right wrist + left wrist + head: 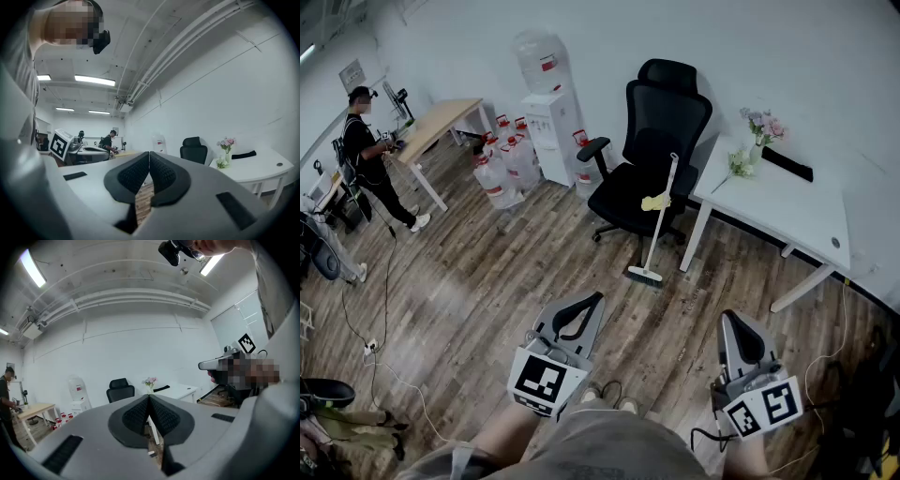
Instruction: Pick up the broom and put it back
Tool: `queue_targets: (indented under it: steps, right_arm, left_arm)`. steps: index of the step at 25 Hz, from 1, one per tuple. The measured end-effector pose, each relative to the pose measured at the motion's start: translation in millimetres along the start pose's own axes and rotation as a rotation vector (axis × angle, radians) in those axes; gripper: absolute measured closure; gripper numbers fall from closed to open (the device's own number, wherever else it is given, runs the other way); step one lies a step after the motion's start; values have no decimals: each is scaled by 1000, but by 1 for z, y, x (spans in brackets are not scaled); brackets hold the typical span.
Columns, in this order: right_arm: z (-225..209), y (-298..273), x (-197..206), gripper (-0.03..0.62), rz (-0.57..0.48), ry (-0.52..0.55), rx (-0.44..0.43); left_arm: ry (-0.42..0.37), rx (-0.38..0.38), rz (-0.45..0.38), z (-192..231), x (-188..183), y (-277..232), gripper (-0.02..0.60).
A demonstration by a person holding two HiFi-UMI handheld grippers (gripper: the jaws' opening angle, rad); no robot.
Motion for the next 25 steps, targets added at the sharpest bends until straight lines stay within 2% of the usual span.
queue_targets:
  steps: [9, 18, 19, 20, 21, 25]
  right_arm:
    - [-12, 6, 4, 564, -5, -29, 2]
    - [-22, 12, -8, 562, -82, -51, 7]
    - [-24, 11, -9, 529, -90, -46, 12]
    - [-25, 9, -10, 460, -91, -38, 15]
    - [-27, 7, -9, 420, -89, -31, 18]
    - [-34, -2, -2, 405, -90, -15, 30]
  left_arm:
    - [-17, 24, 12, -15, 4, -10, 565]
    - [-37, 19, 10, -15, 2, -16, 565]
    - [-45, 19, 12, -12, 2, -17, 565]
    - [-49, 18, 11, -10, 2, -19, 565]
    - [-51, 15, 8, -7, 3, -21, 565]
    - [-53, 8, -6, 6, 10, -30, 565]
Point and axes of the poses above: the fingertips, and each gripper's own axes: y backward along the fingers, z to its left, x out of its underside, the point moved 2 cm from there along y, backward along the fingers, and after that the axes turned 15 degrees about -z, right-handed, at the moved point
